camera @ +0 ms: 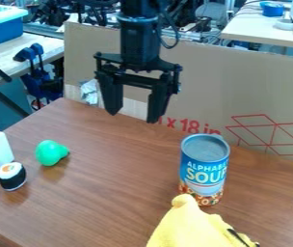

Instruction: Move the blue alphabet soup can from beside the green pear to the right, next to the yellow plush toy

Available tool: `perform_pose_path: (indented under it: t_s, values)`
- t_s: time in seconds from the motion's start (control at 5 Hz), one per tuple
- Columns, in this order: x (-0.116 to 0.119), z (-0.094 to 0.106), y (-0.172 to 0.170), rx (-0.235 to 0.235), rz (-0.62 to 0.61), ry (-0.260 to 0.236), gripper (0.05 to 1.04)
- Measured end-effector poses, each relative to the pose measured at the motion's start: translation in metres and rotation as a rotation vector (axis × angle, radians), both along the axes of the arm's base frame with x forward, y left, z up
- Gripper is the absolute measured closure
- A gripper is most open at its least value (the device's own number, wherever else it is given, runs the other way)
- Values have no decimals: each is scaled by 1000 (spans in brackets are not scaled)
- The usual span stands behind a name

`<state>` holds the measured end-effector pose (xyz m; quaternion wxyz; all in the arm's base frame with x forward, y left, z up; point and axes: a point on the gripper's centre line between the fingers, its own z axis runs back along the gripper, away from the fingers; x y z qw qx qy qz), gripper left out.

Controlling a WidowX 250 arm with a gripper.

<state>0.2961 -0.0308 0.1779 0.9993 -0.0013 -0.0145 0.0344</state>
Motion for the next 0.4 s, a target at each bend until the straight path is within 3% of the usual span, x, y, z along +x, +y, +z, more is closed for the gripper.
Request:
perform_pose_path:
  t_s: [0.4]
  values:
    - [0,-1,-1,0,-5,3,82]
